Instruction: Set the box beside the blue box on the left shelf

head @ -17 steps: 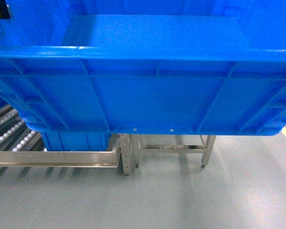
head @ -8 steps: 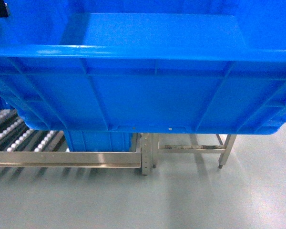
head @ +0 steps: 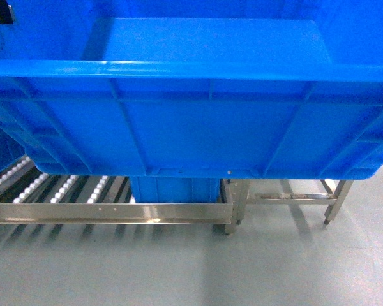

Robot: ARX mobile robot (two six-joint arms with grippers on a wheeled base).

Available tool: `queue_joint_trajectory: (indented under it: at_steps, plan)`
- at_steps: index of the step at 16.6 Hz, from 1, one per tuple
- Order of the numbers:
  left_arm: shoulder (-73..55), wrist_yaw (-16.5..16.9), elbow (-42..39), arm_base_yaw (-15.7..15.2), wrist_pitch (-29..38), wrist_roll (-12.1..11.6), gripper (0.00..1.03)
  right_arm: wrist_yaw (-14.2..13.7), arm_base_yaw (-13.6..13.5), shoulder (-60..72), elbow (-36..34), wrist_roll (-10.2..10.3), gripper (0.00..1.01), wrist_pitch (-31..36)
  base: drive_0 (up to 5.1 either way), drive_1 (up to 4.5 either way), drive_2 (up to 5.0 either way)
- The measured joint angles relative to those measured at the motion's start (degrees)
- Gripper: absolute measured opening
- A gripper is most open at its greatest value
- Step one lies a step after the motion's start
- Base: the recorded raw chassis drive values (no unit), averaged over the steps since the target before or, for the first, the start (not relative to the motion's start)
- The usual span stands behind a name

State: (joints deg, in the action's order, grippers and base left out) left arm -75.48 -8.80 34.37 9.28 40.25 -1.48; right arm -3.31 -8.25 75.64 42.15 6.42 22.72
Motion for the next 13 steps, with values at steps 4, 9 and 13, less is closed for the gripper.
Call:
queue_joint_trajectory:
  at_steps: [4, 9, 13]
  plan:
    - [0.0, 0.0, 0.0, 0.0, 0.0, 0.0, 0.1, -0.02, 0.0, -0.02, 0.0, 0.0, 0.09, 0.07, -4.9, 2.51, 2.5]
    - [0.0, -0.09, 0.0, 0.0, -0.02, -0.02, 0.1, -0.02, 0.0, 0.0, 0.0, 0.0, 0.09, -0.02, -5.0, 2.43, 2.4]
    - [0.0, 0.0, 0.0, 0.0, -0.02, 0.02, 0.1, -0.09, 0.0, -0.02, 0.0, 0.0, 0.09, 0.09, -4.9, 2.51, 2.5]
